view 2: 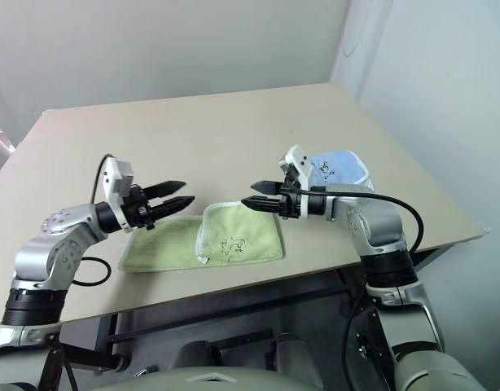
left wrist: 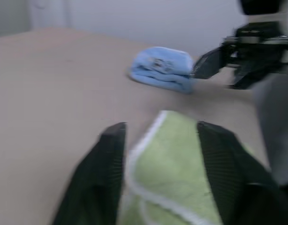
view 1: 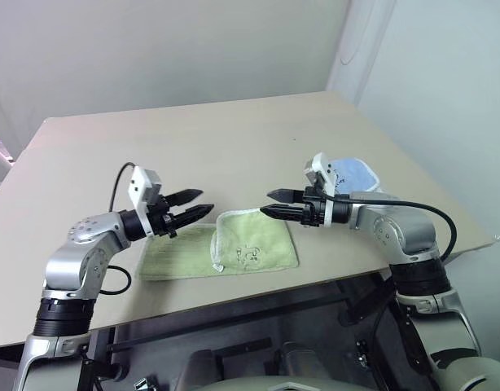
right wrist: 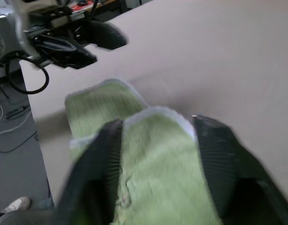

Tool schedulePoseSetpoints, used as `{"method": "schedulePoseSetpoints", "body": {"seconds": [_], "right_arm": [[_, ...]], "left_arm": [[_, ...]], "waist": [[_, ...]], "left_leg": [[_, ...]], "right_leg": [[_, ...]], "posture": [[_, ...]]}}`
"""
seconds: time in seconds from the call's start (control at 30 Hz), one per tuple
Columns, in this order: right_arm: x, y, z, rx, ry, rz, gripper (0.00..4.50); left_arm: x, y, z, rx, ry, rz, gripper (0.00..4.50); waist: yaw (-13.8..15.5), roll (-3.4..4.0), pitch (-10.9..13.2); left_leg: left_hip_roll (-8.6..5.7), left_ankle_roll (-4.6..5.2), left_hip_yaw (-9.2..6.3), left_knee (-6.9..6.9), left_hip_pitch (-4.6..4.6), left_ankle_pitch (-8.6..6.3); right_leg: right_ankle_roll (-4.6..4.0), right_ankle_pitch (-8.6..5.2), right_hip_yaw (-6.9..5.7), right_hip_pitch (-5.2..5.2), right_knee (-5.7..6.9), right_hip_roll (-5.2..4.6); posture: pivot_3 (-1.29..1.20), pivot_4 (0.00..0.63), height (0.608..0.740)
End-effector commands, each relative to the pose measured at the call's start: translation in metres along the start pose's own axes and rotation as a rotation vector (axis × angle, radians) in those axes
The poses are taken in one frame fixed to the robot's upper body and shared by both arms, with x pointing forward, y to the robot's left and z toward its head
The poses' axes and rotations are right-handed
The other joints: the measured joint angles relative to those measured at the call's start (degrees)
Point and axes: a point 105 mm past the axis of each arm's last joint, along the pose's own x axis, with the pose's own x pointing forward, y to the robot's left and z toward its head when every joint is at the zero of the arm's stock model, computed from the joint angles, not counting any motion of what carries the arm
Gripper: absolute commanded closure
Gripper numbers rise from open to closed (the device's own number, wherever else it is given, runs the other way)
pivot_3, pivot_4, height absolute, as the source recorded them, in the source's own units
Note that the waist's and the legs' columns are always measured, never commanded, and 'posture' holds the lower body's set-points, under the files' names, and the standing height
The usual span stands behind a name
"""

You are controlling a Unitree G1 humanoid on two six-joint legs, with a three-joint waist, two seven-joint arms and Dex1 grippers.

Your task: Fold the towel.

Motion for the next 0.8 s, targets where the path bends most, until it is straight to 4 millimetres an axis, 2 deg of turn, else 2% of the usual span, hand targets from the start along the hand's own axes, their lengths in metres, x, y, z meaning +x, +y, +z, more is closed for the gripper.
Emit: {"method": "schedulePoseSetpoints", "body": {"seconds": [0.03,0.1,0.13,0.3,0.43,0.5,0.6,0.67,0.8], "right_arm": [[-0.002,0.000,0.003,-0.039,-0.065,-0.020,3.55],[0.003,-0.004,-0.003,-0.027,-0.072,-0.054,4.32],[0.006,-0.010,-0.009,-0.007,-0.065,-0.080,4.46],[0.019,-0.017,-0.035,0.051,-0.034,-0.115,4.46],[0.028,-0.021,-0.081,0.011,0.129,-0.157,4.46],[0.027,-0.026,-0.097,-0.009,0.188,-0.192,4.46],[0.026,-0.027,-0.104,-0.031,0.217,-0.193,4.46],[0.026,-0.031,-0.106,-0.054,0.231,-0.210,4.46],[0.026,-0.035,-0.091,-0.050,0.179,-0.215,4.46]], "left_arm": [[0.020,-0.014,0.003,0.069,0.028,-0.101,3.55],[0.027,-0.013,-0.004,0.083,0.050,-0.112,4.30],[0.033,-0.011,-0.013,0.093,0.071,-0.113,4.45],[0.047,-0.007,-0.050,0.087,0.154,-0.125,4.45],[0.049,-0.004,-0.083,0.097,0.247,-0.115,4.45],[0.049,-0.004,-0.094,0.094,0.261,-0.119,4.45],[0.050,-0.001,-0.106,0.083,0.276,-0.091,4.45],[0.051,-0.002,-0.110,0.080,0.273,-0.094,4.45],[0.053,-0.004,-0.100,0.085,0.222,-0.096,4.45]], "waist": [[0.01,0.00,0.00],[0.02,0.00,0.00],[-0.04,0.00,0.00],[-0.07,0.01,0.00],[-0.01,0.01,-0.01],[-0.01,0.04,-0.03],[0.00,0.04,-0.21],[-0.01,0.07,-0.32],[-0.02,0.12,-0.37]], "left_leg": [[0.00,0.00,-0.01,0.01,0.00,0.00],[0.00,0.00,-0.03,0.02,0.00,0.00],[0.00,0.00,-0.04,0.03,0.00,0.00],[0.02,0.00,-0.09,0.02,0.09,0.00],[0.04,0.00,-0.14,-0.05,0.06,0.00],[0.04,0.00,-0.14,-0.06,0.06,0.00],[0.04,0.00,-0.13,-0.03,0.25,0.00],[0.04,0.00,-0.14,-0.05,0.81,-0.01],[0.02,-0.02,-0.27,0.02,0.92,-0.01]], "right_leg": [[-0.01,-0.01,0.01,0.00,0.00,0.01],[-0.01,-0.01,0.02,0.01,0.00,0.05],[-0.02,-0.01,0.04,0.01,0.00,0.07],[-0.17,-0.02,0.20,0.04,-0.02,0.23],[-0.07,0.04,0.20,0.01,-0.03,0.28],[-0.07,0.04,0.20,0.01,-0.04,0.29],[-0.16,-0.01,0.22,0.22,-0.07,0.29],[-0.25,-0.07,0.22,0.77,-0.18,0.29],[-0.18,-0.12,0.22,0.92,-0.28,0.30]], "posture": [[0.00,0.000,0.740],[0.00,0.000,0.740],[0.00,0.000,0.740],[0.00,0.000,0.740],[0.00,0.000,0.740],[0.00,0.000,0.740],[0.00,0.000,0.740],[0.00,0.000,0.740],[0.00,0.000,0.740]]}}
